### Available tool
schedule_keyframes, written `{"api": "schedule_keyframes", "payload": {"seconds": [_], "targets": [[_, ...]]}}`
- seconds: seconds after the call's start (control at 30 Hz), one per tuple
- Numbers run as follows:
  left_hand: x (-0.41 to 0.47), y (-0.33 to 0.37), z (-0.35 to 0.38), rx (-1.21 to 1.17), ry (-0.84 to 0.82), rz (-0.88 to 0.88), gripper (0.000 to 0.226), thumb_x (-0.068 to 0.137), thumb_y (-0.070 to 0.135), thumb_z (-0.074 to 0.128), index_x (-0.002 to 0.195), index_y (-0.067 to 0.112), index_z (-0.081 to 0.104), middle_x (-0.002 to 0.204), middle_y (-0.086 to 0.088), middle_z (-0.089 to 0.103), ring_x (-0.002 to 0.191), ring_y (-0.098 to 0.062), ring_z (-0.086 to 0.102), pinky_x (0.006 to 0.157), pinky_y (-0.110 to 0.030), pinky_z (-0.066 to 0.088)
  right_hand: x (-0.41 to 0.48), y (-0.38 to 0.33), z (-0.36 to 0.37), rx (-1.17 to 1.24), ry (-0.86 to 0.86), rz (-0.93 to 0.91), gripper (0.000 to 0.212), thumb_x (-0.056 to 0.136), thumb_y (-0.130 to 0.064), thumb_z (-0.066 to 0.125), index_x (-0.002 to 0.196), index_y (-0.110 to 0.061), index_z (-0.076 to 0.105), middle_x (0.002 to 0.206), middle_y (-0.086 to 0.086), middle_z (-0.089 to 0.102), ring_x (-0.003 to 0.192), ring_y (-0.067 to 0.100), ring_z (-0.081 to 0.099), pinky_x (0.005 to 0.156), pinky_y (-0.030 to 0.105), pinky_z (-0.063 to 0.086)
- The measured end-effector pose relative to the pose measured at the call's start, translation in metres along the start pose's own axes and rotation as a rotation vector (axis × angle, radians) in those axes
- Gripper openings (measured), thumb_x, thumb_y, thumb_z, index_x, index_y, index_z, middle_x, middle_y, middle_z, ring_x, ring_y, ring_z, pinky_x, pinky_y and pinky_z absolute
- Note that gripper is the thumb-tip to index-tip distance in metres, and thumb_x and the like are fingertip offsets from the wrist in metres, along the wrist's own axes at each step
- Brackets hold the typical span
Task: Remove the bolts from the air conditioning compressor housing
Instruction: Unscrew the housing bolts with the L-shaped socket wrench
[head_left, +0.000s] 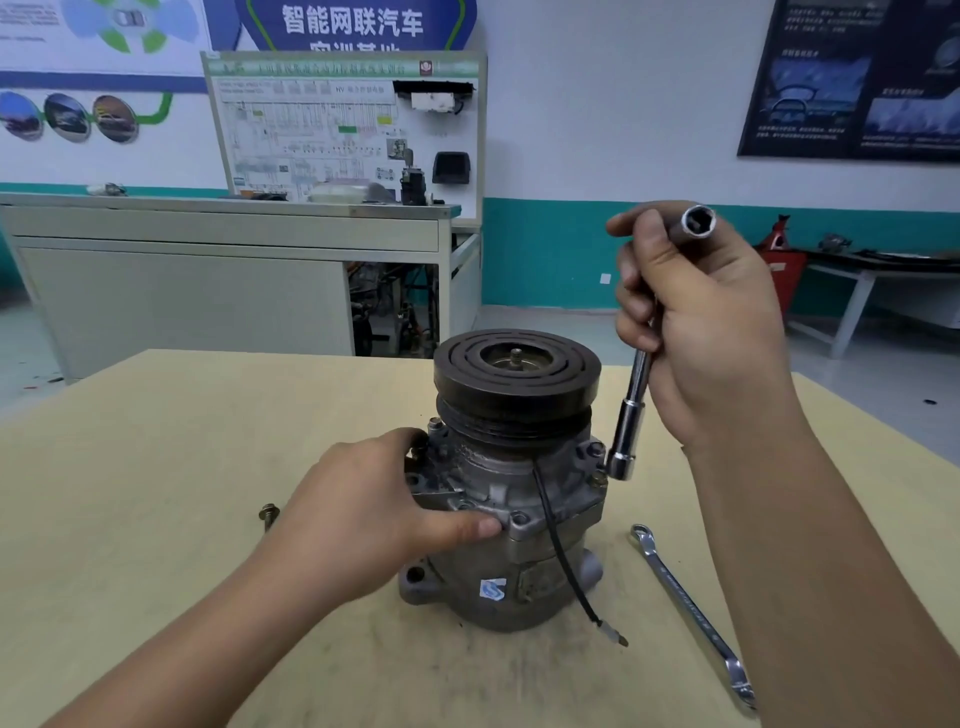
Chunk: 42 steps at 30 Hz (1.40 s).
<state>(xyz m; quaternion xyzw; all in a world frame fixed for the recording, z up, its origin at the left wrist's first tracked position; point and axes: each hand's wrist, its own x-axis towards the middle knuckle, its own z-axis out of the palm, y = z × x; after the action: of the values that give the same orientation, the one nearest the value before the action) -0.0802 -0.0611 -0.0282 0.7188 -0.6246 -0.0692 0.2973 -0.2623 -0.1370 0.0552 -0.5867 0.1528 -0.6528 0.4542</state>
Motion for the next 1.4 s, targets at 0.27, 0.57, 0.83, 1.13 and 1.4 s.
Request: {"api": "schedule_keyframes", "payload": {"seconds": [0.27, 0.57, 0.83, 1.13, 1.4], "targets": [[0.033, -0.042, -0.006, -0.415, -0.213, 0.103, 0.084, 0.045, 0.057, 0.086, 0.121, 0.045, 0.053, 0.103, 0.033, 0.066, 0.097, 0.011, 0.06, 0.091, -0.017, 0.047, -0.003, -0.004, 0.008, 0.083, -0.102, 0.062, 0.029, 0.079, -0.038, 0.055, 0.065, -0.013, 0.049, 0.056, -0.005, 0.035, 0.047, 0.008, 0.026, 0.038, 0.019, 0.02], [0.058, -0.068, 0.004, -0.744, -0.268, 0.095, 0.071, 0.048, 0.04, 0.083, 0.112, 0.035, 0.054, 0.106, 0.016, 0.071, 0.104, 0.001, 0.063, 0.081, -0.015, 0.046, -0.01, 0.004, 0.021, 0.252, -0.171, 0.076, 0.035, 0.086, -0.038, 0.039, 0.06, -0.015, 0.042, 0.057, -0.005, 0.032, 0.048, 0.01, 0.025, 0.041, 0.022, 0.018], [0.063, -0.079, 0.017, -0.88, -0.362, 0.019, 0.075, 0.039, 0.068, 0.085, 0.109, 0.056, 0.061, 0.121, 0.011, 0.066, 0.117, -0.011, 0.059, 0.109, -0.054, 0.032, -0.016, 0.009, 0.03, 0.309, -0.233, 0.085, 0.035, 0.087, -0.038, 0.038, 0.062, -0.016, 0.045, 0.058, -0.006, 0.036, 0.051, 0.009, 0.029, 0.044, 0.022, 0.022], [0.056, -0.072, 0.013, -0.918, -0.235, 0.1, 0.06, 0.054, 0.055, 0.084, 0.111, 0.047, 0.065, 0.125, 0.013, 0.063, 0.116, -0.01, 0.06, 0.107, -0.052, 0.037, -0.026, 0.02, 0.041, -0.006, -0.313, 0.021, 0.026, 0.088, -0.05, 0.044, 0.075, -0.03, 0.055, 0.067, -0.012, 0.042, 0.061, 0.007, 0.037, 0.06, 0.024, 0.034], [0.044, -0.013, -0.023, -0.907, 0.131, 0.439, 0.03, 0.077, 0.045, 0.06, 0.105, 0.039, 0.069, 0.12, 0.009, 0.066, 0.118, -0.01, 0.057, 0.095, -0.028, 0.046, -0.022, 0.018, 0.037, -0.466, -0.372, -0.168, 0.027, 0.09, -0.023, 0.048, 0.113, -0.036, 0.054, 0.095, -0.023, 0.058, 0.093, -0.006, 0.055, 0.087, 0.014, 0.042]]}}
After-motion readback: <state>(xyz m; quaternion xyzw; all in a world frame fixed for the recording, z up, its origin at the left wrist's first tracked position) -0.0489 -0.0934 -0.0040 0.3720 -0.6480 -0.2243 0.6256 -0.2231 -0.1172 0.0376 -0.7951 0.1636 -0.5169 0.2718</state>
